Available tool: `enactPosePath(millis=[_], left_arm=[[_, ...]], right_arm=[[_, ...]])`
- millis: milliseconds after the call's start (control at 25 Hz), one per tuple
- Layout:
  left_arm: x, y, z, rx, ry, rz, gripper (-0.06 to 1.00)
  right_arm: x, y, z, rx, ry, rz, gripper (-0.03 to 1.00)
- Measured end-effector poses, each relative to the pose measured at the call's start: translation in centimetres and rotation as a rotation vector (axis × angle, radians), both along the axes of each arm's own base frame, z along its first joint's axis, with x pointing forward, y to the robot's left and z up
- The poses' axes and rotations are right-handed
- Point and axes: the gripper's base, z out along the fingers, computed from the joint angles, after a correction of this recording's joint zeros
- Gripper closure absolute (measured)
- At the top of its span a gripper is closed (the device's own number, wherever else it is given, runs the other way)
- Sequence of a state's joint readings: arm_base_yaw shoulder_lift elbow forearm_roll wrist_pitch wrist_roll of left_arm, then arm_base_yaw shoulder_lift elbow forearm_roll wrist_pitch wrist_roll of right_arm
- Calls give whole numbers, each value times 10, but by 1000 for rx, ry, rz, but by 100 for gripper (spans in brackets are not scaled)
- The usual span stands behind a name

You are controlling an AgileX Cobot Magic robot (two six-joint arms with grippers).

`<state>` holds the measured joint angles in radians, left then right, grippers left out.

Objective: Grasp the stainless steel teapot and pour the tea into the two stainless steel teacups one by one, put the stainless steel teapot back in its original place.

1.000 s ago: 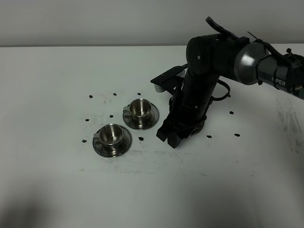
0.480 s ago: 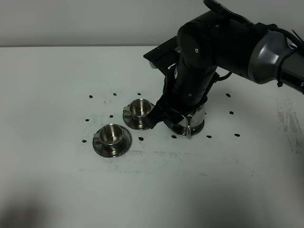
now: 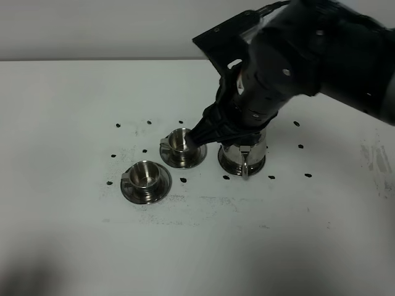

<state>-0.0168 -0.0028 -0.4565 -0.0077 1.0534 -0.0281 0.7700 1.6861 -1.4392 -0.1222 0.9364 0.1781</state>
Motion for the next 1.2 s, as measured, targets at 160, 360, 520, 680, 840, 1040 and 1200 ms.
enactPosePath(millis=[160,360,520,680,840,1040,1200], left_arm=[[0,0,0,0,0,0,37],[0,0,0,0,0,0,37],[0,0,0,0,0,0,37],[0,0,0,0,0,0,37],[0,0,0,0,0,0,37],[0,0,0,0,0,0,37],[0,0,0,0,0,0,37]], right_arm=[[-6,-18,-24,147,-15,-59,57],[-12,-15,-69,264,2,-97,57],[-13,-5,-101,273,7,-92,57],[-8,0,-128,259,12,-95,57],[-3,3,-148,255,-2,-94,57],[2,-7,-164,241,-3,-120,57],[4,-15,-168,239,-6,-143,57]])
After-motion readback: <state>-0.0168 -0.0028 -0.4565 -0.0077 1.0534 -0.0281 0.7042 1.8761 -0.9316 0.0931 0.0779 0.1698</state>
